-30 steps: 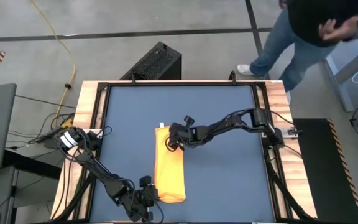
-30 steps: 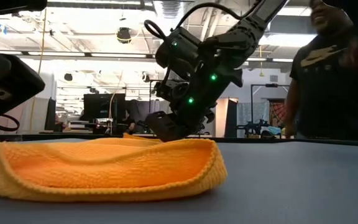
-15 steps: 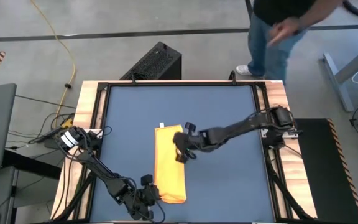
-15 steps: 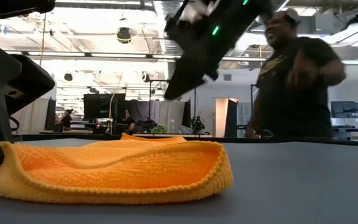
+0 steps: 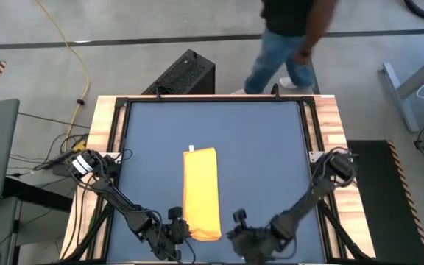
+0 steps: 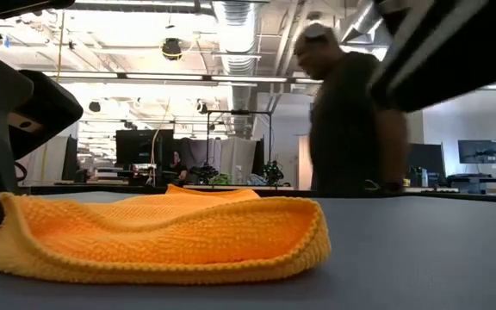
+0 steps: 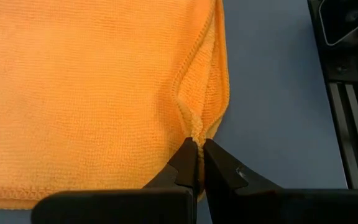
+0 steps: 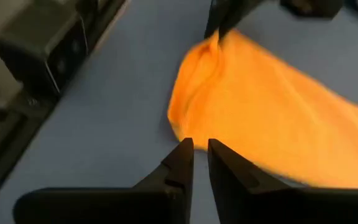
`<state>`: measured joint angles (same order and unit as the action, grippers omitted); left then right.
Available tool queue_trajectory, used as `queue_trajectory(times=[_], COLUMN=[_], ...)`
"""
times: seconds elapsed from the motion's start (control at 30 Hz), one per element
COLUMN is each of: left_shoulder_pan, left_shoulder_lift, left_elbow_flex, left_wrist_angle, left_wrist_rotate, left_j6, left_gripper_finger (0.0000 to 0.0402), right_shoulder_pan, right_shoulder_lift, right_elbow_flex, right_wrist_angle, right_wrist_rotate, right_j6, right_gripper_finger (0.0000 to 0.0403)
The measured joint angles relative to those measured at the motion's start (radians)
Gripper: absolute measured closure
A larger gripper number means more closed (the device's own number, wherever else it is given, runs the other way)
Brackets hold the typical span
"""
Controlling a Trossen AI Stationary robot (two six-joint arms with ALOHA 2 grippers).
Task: Roll towel into tight, uniform cylinder
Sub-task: Roll the orange towel
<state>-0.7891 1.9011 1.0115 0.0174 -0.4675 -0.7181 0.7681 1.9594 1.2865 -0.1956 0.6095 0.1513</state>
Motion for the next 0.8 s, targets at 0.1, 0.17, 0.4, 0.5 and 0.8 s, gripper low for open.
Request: queue_trajectory(times=[0.1, 0.17, 0.4, 0.5, 0.8], left_shoulder_pan=[0.000, 0.000, 0.005, 0.005, 0.008], left_shoulder_lift=[0.000, 0.000, 0.000, 0.000, 0.000], left_elbow_flex=[0.000, 0.000, 0.000, 0.000, 0.000], left_wrist_angle=[0.000, 0.001, 0.000, 0.001, 0.002], left_wrist_rotate=[0.000, 0.000, 0.009, 0.010, 0.018], left_j6=[-0.001, -0.001, 0.005, 0.019, 0.034], left_gripper_finger=[0.0401, 0.0401, 0.0401, 0.0401, 0.0401], right_shoulder_pan=[0.025, 0.026, 0.007, -0.009, -0.045], right_shoulder_lift=[0.030, 0.042, 0.045, 0.062, 0.165], right_elbow_flex=[0.001, 0.001, 0.001, 0.002, 0.002], right_wrist_angle=[0.083, 0.110, 0.114, 0.131, 0.252], right_wrist_rotate=[0.037, 0.017, -0.032, -0.050, -0.085], right_j6=[0.010, 0.045, 0.106, 0.086, -0.041], right_gripper_finger=[0.0313, 0.0297, 0.0225, 0.0202, 0.0194])
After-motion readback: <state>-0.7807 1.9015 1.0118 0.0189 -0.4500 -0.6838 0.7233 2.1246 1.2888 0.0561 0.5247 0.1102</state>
